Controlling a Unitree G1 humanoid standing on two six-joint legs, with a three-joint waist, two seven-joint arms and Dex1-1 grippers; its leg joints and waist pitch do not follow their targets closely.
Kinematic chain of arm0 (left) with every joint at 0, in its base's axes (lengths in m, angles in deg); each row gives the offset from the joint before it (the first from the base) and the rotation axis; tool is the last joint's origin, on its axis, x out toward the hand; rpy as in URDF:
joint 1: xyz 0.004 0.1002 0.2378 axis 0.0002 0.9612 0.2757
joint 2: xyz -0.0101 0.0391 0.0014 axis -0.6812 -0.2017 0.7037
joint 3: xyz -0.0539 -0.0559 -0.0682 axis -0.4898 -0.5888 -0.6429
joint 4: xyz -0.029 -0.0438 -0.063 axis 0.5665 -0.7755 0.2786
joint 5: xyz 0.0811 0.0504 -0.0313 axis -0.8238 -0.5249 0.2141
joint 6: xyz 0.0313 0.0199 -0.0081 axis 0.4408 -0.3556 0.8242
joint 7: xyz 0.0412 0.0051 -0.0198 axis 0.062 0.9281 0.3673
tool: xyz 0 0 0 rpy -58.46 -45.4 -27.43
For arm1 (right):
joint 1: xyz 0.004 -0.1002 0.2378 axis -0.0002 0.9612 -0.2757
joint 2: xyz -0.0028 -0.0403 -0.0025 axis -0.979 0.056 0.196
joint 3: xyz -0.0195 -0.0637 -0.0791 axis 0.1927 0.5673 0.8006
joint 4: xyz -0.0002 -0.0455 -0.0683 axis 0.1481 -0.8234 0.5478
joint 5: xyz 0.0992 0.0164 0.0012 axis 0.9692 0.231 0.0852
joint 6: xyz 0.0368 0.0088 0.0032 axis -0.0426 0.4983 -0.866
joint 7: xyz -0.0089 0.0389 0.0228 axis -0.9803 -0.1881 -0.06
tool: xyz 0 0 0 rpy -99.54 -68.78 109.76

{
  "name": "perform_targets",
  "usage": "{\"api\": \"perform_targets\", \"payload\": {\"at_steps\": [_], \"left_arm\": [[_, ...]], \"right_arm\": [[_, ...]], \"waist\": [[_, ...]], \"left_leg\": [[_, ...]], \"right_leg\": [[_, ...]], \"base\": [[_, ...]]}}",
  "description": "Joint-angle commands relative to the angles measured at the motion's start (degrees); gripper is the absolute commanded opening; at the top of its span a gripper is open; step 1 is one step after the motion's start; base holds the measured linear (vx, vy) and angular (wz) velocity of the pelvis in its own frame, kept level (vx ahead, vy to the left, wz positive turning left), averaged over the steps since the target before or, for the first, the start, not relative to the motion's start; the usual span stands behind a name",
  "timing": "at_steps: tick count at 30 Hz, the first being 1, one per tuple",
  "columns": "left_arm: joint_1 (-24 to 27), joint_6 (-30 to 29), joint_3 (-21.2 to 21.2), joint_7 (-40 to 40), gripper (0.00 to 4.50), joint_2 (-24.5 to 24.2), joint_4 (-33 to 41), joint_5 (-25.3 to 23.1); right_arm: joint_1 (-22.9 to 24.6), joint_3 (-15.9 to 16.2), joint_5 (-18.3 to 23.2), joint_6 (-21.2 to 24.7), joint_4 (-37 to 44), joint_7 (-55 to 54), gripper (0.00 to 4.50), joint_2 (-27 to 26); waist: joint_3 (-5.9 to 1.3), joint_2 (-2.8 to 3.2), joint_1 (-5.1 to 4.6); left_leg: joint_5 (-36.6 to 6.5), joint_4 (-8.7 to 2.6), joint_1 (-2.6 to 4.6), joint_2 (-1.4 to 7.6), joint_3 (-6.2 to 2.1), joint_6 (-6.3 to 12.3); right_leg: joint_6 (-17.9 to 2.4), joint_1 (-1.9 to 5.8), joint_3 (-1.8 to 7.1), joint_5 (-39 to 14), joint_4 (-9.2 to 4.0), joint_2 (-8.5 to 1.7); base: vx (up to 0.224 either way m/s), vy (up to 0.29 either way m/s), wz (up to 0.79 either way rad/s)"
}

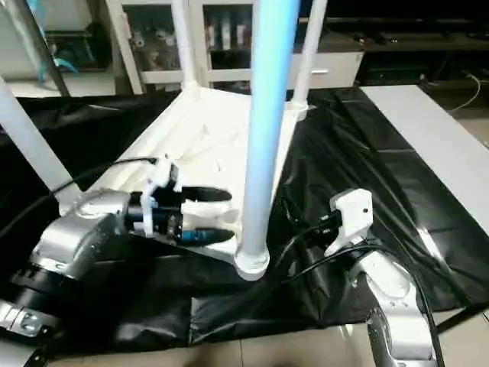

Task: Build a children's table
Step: Rotate table base

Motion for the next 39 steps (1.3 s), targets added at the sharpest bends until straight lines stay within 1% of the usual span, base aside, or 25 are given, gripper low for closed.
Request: {"api": "perform_targets", "payload": {"at_steps": [1, 2, 3, 4, 6, 7, 8, 11, 14, 15, 17, 18, 19, 21, 25, 26, 27, 28, 29, 30, 31, 34, 35, 37, 39], "left_arm": [[1.27, -1.95, -2.01, -1.14, 4.45, -1.79, 3.62, 1.81], [1.34, -2.03, -2.02, -1.18, 4.45, -1.90, 3.72, 1.82], [1.50, -2.55, -2.09, -1.30, 4.45, -2.37, 3.62, 1.85], [1.69, -2.92, -2.15, -1.31, 4.45, -2.75, 3.72, 1.98], [1.74, -2.75, -2.02, -1.37, 4.45, -3.48, 3.11, 1.41], [1.75, -2.26, -1.99, -1.33, 4.45, -4.15, 2.23, 0.83], [1.66, -1.84, -2.04, -1.19, 4.45, -4.34, 1.63, 0.44], [1.28, -1.18, -2.48, -0.31, 4.45, -4.60, -0.28, -0.62], [1.43, 0.03, -2.17, 0.34, 4.45, -5.05, -0.59, -2.31], [1.45, 0.50, -1.79, 0.86, 4.45, -5.30, -0.99, -3.30], [1.61, -0.05, -0.75, 1.50, 4.48, -5.85, -1.28, -4.68], [1.67, -0.08, -0.42, 1.84, 4.50, -5.95, -1.33, -5.20], [1.81, 1.68, -0.03, 3.64, 4.50, -5.44, -2.07, -6.83], [1.89, 2.76, -0.04, 4.58, 4.50, -4.99, -2.58, -7.27], [2.19, 4.80, -1.17, 8.06, 4.50, -3.11, -3.52, -7.78], [2.43, 5.31, -1.63, 8.91, 4.50, -2.50, -3.76, -7.76], [2.43, 5.31, -1.63, 8.91, 4.50, -2.50, -3.76, -7.76], [2.75, 5.88, -1.65, 9.46, 4.50, -2.40, -4.10, -8.44], [3.12, 6.66, -0.97, 9.10, 4.50, -3.02, -4.44, -9.52], [3.12, 6.66, -0.97, 9.10, 4.50, -3.02, -4.44, -9.52], [3.36, 7.07, -0.43, 8.87, 4.50, -3.61, -4.63, -10.38], [3.35, 8.48, 0.75, 8.77, 4.50, -4.61, -5.48, -12.45], [3.25, 9.06, 1.06, 8.97, 4.50, -4.76, -5.87, -13.14], [2.73, 11.13, 1.83, 10.16, 4.50, -4.82, -7.30, -15.04], [2.35, 12.35, 2.29, 10.88, 4.50, -4.76, -8.23, -16.09]], "right_arm": [[2.01, -0.30, 0.78, 1.08, 2.43, -0.73, 3.21, -0.17], [2.12, -0.27, 0.79, 1.10, 2.55, -0.75, 3.21, -0.18], [2.66, -0.21, 0.89, 1.17, 3.16, -0.84, 3.21, -0.25], [3.10, -0.20, 0.95, 1.30, 3.73, -0.95, 3.21, -0.37], [3.93, -0.32, 1.21, 1.45, 4.64, -1.13, 3.21, -0.59], [4.99, -0.38, 1.39, 1.48, 5.57, -1.38, 3.21, -0.88], [5.46, -0.36, 1.46, 1.51, 5.99, -1.51, 3.21, -1.01], [6.84, -0.02, 1.55, 1.77, 7.34, -1.98, 3.21, -1.38], [7.73, 0.15, 1.86, 2.15, 8.36, -2.08, 3.21, -1.54], [8.26, -0.01, 2.65, 2.61, 8.81, -2.13, 3.21, -1.75], [9.20, -0.34, 3.93, 3.38, 9.61, -2.19, 3.38, -2.03], [9.46, -0.43, 4.15, 3.56, 9.88, -2.21, 3.48, -2.03], [10.01, -0.34, 4.78, 4.08, 10.65, -1.80, 3.55, -1.86], [10.47, -0.05, 5.17, 4.53, 11.39, -1.38, 3.67, -1.66], [11.29, 1.07, 5.23, 5.31, 13.31, -0.29, 3.93, -0.80], [11.43, 1.59, 5.09, 5.55, 14.03, 0.12, 4.10, -0.45], [11.43, 1.59, 5.09, 5.55, 14.03, 0.12, 4.21, -0.45], [11.69, 2.04, 4.88, 5.61, 14.75, 0.51, 4.27, -0.08], [12.32, 2.32, 4.89, 5.67, 15.59, 0.62, 4.32, 0.15], [12.32, 2.32, 4.89, 5.67, 15.59, 0.62, 4.47, 0.15], [13.09, 2.54, 5.14, 5.82, 16.34, 0.79, 4.47, 0.31], [14.80, 3.27, 6.05, 6.45, 17.79, 1.95, 4.47, 1.05], [15.18, 3.62, 6.30, 6.68, 18.12, 2.47, 4.47, 1.35], [15.24, 4.34, 6.81, 7.34, 18.53, 3.26, 4.47, 1.75], [14.69, 4.79, 6.92, 7.74, 18.46, 3.49, 4.47, 1.83]], "waist": [[-3.31, 0.34, -0.14], [-3.28, 0.14, -0.26], [-3.22, 0.49, -0.30], [-3.15, 0.31, -0.40], [-2.90, 0.70, -0.48], [-2.86, 1.21, -0.43], [-2.81, 0.93, -0.52], [-2.86, 0.90, -0.60], [-2.91, 1.05, -0.58], [-2.95, 0.87, -0.60], [-3.00, 0.64, -0.55], [-2.98, 0.80, -0.47], [-3.01, 0.50, -0.49], [-2.99, 0.72, -0.45], [-2.88, 0.40, -0.26], [-2.88, 1.01, -0.21], [-2.88, 0.63, -0.31], [-2.89, 0.83, -0.19], [-2.83, 0.43, -0.27], [-2.83, 0.50, -0.24], [-2.85, 0.04, -0.05], [-2.88, 0.25, -0.10], [-2.84, -0.39, 0.13], [-2.80, -0.90, 0.30], [-2.78, -0.76, 0.24]], "left_leg": [[-12.83, -3.96, -0.23, -0.36, 0.71, 2.86], [-12.94, -4.01, -0.32, -0.41, 0.72, 2.96], [-13.78, -4.02, -0.21, -0.54, 0.70, 2.78], [-14.32, -4.05, -0.17, -0.56, 0.79, 2.72], [-16.85, -4.23, -0.09, -0.65, 0.66, 2.00], [-17.85, -4.31, 0.05, -0.62, 0.58, 1.64], [-18.19, -4.33, 0.03, -0.62, 0.62, 1.58], [-18.79, -4.39, -0.02, -0.70, 0.50, 1.30], [-17.84, -4.43, -0.09, -0.56, 0.43, 1.40], [-17.49, -4.41, -0.14, -0.57, 0.46, 1.51], [-16.66, -4.33, -0.18, -0.55, 0.50, 1.80], [-16.43, -4.36, -0.18, -0.52, 0.48, 2.04], [-16.05, -4.35, -0.27, -0.55, 0.49, 2.15], [-15.85, -4.38, -0.21, -0.51, 0.48, 2.02], [-16.25, -4.32, -0.32, -0.55, 0.51, 2.04], [-16.34, -4.39, -0.30, -0.54, 0.44, 1.92], [-16.55, -4.34, -0.37, -0.55, 0.49, 1.91], [-16.67, -4.40, -0.35, -0.55, 0.41, 1.88], [-17.16, -4.48, -0.47, -0.57, 0.38, 1.87], [-17.10, -4.47, -0.43, -0.58, 0.37, 1.92], [-16.62, -4.47, -0.54, -0.57, 0.33, 2.13], [-16.19, -4.56, -0.53, -0.47, 0.29, 2.13], [-15.96, -4.49, -0.50, -0.46, 0.30, 2.47], [-15.47, -4.55, -0.56, -0.35, 0.30, 2.65], [-16.08, -4.71, -0.56, -0.25, 0.25, 2.22]], "right_leg": [[-12.96, 2.82, 1.23, -11.60, -3.52, -1.12], [-12.81, 2.92, 1.18, -11.60, -3.63, -1.03], [-12.49, 2.85, 1.10, -12.78, -3.65, -0.99], [-12.17, 2.78, 1.11, -13.73, -3.89, -0.96], [-10.81, 2.72, 1.06, -18.19, -4.29, -1.01], [-9.99, 2.53, 1.07, -20.08, -4.47, -1.09], [-9.57, 2.47, 1.09, -20.59, -4.72, -1.05], [-8.96, 2.43, 1.08, -21.02, -4.71, -0.96], [-9.40, 2.48, 1.17, -19.50, -4.52, -1.07], [-9.52, 2.50, 1.18, -19.11, -4.50, -1.07], [-9.67, 2.54, 1.27, -18.11, -4.41, -1.09], [-9.61, 2.54, 1.29, -17.75, -4.32, -1.06], [-9.52, 2.58, 1.25, -17.71, -4.32, -1.06], [-9.40, 2.55, 1.27, -18.25, -4.37, -1.17], [-8.58, 2.55, 1.29, -19.83, -4.63, -1.27], [-8.59, 2.51, 1.30, -20.00, -4.54, -1.33], [-8.29, 2.52, 1.27, -20.31, -4.70, -1.28], [-8.26, 2.51, 1.27, -20.52, -4.66, -1.36], [-7.70, 2.51, 1.22, -21.48, -4.85, -1.31], [-7.50, 2.45, 1.24, -21.67, -4.86, -1.31], [-7.08, 2.48, 1.31, -22.12, -4.76, -1.39], [-6.91, 2.41, 1.33, -21.22, -4.69, -1.34], [-6.81, 2.36, 1.36, -21.39, -4.63, -1.38], [-6.42, 2.32, 1.40, -21.49, -4.60, -1.47], [-6.35, 2.24, 1.41, -21.12, -4.69, -1.55]], "base": [[0.000, 0.000, 0.00], [0.000, 0.000, 0.00], [0.000, 0.000, 0.00], [0.000, 0.000, 0.00], [0.000, 0.000, 0.00], [0.000, 0.000, 0.00], [0.000, 0.000, 0.00], [0.000, 0.000, 0.00], [0.000, 0.000, 0.00], [0.000, 0.000, 0.00], [0.000, 0.000, 0.00], [0.000, 0.000, 0.00], [0.000, 0.000, 0.00], [0.000, 0.000, 0.00], [0.000, 0.000, 0.00], [0.000, 0.000, 0.00], [0.000, 0.000, 0.00], [0.000, 0.000, 0.00], [0.000, 0.000, 0.00], [0.000, 0.000, 0.00], [0.000, 0.000, 0.00], [0.000, 0.000, 0.00], [0.000, 0.000, 0.00], [0.000, 0.000, 0.00], [0.000, 0.000, 0.00]]}}
